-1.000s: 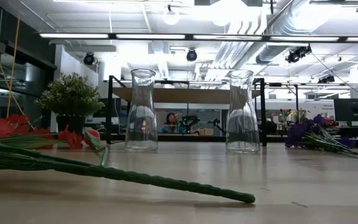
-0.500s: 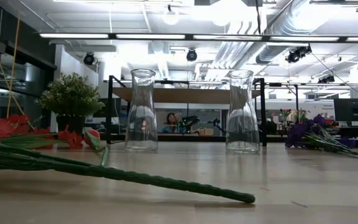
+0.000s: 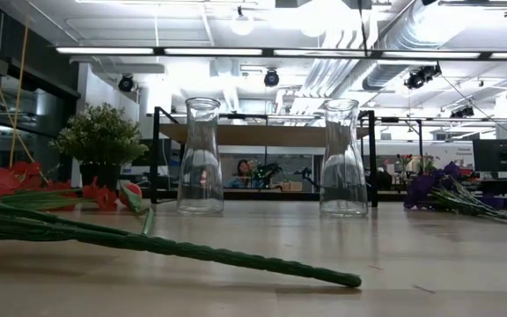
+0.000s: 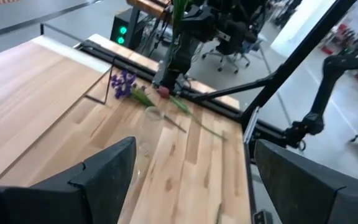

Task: Pick and place flowers into a vace then onto a shelf
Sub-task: Put the blue flowers into the right transparent vase

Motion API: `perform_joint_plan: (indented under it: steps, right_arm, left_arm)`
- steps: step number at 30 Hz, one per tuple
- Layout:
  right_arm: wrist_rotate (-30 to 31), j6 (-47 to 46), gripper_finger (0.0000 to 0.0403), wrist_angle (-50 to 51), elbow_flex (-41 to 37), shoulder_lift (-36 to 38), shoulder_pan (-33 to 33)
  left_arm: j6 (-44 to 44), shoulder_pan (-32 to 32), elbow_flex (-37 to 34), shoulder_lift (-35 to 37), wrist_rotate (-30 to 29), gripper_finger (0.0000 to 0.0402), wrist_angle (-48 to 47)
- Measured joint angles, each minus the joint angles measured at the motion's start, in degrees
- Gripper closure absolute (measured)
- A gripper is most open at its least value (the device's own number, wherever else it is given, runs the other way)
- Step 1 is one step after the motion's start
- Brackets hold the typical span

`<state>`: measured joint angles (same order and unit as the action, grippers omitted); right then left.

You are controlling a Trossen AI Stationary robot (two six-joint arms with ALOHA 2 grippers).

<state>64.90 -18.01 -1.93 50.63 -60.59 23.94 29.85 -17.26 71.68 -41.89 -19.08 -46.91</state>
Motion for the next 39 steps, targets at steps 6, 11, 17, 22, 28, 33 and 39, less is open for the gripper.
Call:
perform_joint_plan:
  steps: [6, 11, 17, 22, 28, 33, 39]
  right_arm:
    - [3.6, 0.3, 0.0398, -3.2, 0.0, -4.8, 0.0]
    - [6.9, -0.1, 0.0395, -5.1, 0.0, -7.9, 0.0]
    - [8.7, -0.2, 0.0397, -9.4, 0.0, -10.9, -0.1]
    - [8.7, -2.9, 0.0397, -10.9, 0.0, -14.1, -1.4]
    - [10.4, -5.8, 0.0391, -10.8, 0.0, -17.0, -2.2]
    - [10.6, -6.6, 0.0399, -10.8, 0.0, -17.3, -1.9]
    - [10.8, -7.8, 0.0390, -10.8, 0.0, -17.4, -0.7]
  left_arm:
    - [0.0, 0.0, 0.0, 0.0, -0.1, 0.0041, -2.7]
    - [0.0, 0.0, 0.0, 0.0, -0.1, 0.0041, -4.0]
    - [0.0, 0.0, 0.0, 0.0, -0.2, 0.0041, -4.5]
    - [0.0, 0.0, 0.0, 0.0, -1.4, 0.0041, -4.7]
    - [0.0, 0.0, 0.0, 0.0, -2.6, 0.0041, -5.9]
    - [0.0, 0.0, 0.0, 0.0, -2.6, 0.0041, -6.0]
    - [0.0, 0.0, 0.0, 0.0, -2.7, 0.0041, -6.0]
